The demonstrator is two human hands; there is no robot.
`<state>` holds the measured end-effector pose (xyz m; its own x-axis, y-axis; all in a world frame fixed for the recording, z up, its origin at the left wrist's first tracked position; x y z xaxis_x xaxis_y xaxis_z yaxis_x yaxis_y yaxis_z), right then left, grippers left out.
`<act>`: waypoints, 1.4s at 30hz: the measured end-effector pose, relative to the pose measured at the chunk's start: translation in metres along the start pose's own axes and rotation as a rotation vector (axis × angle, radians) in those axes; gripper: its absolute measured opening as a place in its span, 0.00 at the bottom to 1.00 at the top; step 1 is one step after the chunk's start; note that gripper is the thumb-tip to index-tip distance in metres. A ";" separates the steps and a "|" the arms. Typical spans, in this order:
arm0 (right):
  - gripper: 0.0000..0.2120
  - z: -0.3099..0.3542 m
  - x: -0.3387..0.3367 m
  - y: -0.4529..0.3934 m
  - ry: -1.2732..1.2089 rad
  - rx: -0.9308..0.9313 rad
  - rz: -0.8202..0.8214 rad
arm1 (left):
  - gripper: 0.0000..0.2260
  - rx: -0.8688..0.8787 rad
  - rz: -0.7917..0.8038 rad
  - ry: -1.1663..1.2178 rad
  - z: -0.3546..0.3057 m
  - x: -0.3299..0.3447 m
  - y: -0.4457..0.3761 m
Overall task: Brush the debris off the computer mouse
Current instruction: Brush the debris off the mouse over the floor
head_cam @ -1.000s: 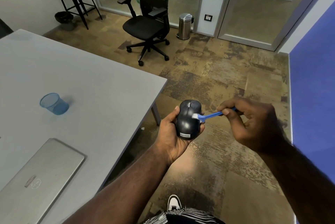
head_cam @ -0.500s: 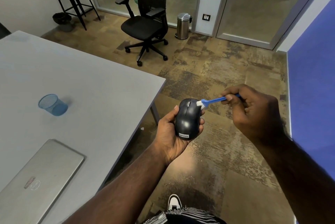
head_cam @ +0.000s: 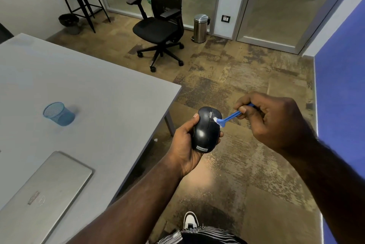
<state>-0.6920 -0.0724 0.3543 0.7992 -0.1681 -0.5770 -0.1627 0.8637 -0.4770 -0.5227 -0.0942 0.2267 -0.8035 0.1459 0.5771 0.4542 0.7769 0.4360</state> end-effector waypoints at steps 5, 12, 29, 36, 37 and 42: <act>0.08 -0.004 -0.007 -0.008 0.000 0.030 -0.078 | 0.19 0.009 0.004 -0.050 -0.001 0.003 0.002; 0.07 -0.006 -0.005 -0.010 0.020 0.057 -0.057 | 0.20 -0.002 -0.006 -0.045 0.000 0.006 0.006; 0.08 -0.001 0.003 0.000 -0.002 0.017 0.090 | 0.24 -0.042 -0.003 -0.082 0.001 0.012 0.010; 0.07 -0.002 -0.003 0.001 0.028 -0.010 -0.006 | 0.23 -0.043 0.005 -0.049 0.001 0.013 0.010; 0.07 -0.003 -0.002 0.002 0.029 -0.012 0.003 | 0.23 -0.043 0.003 -0.049 0.000 0.012 0.009; 0.08 -0.004 -0.005 -0.002 0.031 -0.009 -0.063 | 0.25 -0.040 0.014 -0.033 0.002 0.014 0.009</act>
<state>-0.6977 -0.0750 0.3552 0.7898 -0.2371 -0.5657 -0.1175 0.8467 -0.5189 -0.5306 -0.0837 0.2370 -0.8093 0.1772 0.5601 0.4797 0.7496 0.4560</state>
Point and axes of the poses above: each hand's wrist, its own y-axis away from the middle knuckle, its own x-axis out of the palm, z = x × y, the point moved 4 cm from there along -y, towards the middle knuckle, and after that the axes turned 13 degrees about -y, right-handed, at the moved point
